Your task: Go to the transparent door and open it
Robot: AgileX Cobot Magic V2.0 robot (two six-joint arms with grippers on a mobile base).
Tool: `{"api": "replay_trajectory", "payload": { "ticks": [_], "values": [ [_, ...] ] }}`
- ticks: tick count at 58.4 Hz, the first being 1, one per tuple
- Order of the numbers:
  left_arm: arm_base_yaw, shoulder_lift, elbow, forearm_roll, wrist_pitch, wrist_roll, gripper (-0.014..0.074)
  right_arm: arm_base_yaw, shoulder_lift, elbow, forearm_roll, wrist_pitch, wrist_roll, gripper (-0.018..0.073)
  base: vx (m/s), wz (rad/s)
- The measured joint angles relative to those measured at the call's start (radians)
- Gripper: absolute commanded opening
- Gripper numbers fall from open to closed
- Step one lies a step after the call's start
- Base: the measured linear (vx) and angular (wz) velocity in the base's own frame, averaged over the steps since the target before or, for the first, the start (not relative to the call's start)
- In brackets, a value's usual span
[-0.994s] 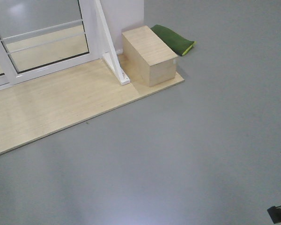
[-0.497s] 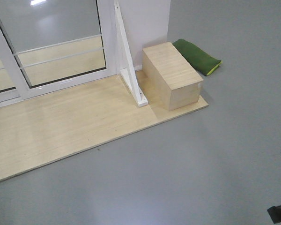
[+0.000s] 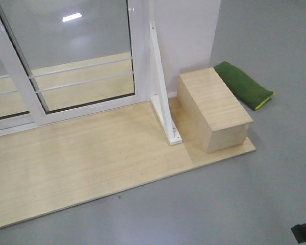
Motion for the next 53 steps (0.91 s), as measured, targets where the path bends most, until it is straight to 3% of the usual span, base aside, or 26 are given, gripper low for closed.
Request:
{"api": "replay_trajectory", "payload": {
  "ticks": [53],
  "values": [
    [0.0,0.0,0.0,0.0,0.0,0.0,-0.0006,0.0,0.0,0.0,0.0,0.0,0.0,-0.0006,0.4,0.26]
  ]
}}
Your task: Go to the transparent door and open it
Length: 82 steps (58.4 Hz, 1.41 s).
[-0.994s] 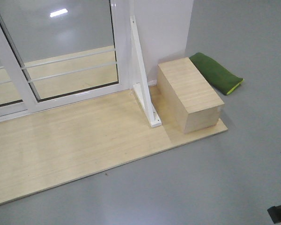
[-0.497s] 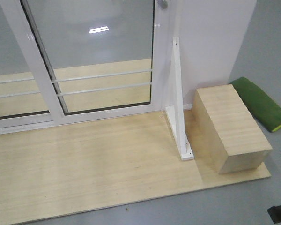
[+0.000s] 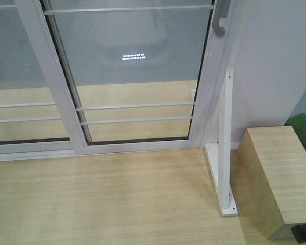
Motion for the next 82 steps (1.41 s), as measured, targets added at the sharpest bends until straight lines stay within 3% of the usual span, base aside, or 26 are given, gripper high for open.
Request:
{"api": "replay_trajectory", "payload": {
  "ticks": [33,82],
  "values": [
    [0.0,0.0,0.0,0.0,0.0,0.0,-0.0006,0.0,0.0,0.0,0.0,-0.001,0.0,-0.0006,0.27,0.03],
    [0.0,0.0,0.0,0.0,0.0,0.0,-0.0006,0.0,0.0,0.0,0.0,0.0,0.0,-0.0006,0.07,0.04]
  ]
}}
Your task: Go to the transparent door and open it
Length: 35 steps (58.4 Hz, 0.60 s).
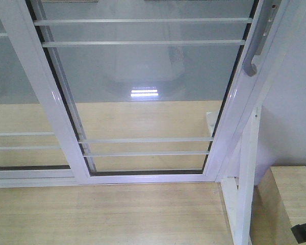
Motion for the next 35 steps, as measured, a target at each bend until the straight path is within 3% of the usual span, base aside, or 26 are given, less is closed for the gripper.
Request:
{"api": "replay_trajectory", "payload": {
  "ticks": [35],
  "values": [
    [0.0,0.0,0.0,0.0,0.0,0.0,-0.0006,0.0,0.0,0.0,0.0,0.0,0.0,-0.0006,0.04,0.02]
  ]
}}
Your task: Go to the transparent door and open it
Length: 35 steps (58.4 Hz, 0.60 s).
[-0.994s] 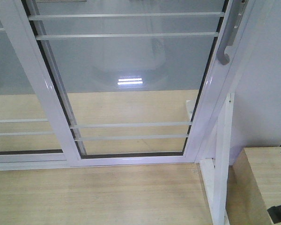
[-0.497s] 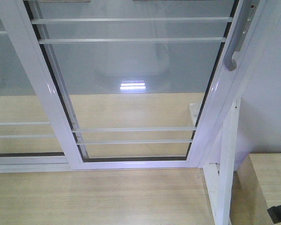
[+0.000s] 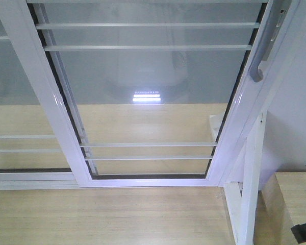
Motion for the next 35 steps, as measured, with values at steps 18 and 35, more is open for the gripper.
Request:
{"api": "replay_trajectory", "payload": {
  "ticks": [18,35],
  "values": [
    [0.0,0.0,0.0,0.0,0.0,0.0,-0.0006,0.0,0.0,0.0,0.0,0.0,0.0,-0.0006,0.0,0.0],
    [0.0,0.0,0.0,0.0,0.0,0.0,-0.0006,0.0,0.0,0.0,0.0,0.0,0.0,-0.0006,0.03,-0.01]
  ]
}}
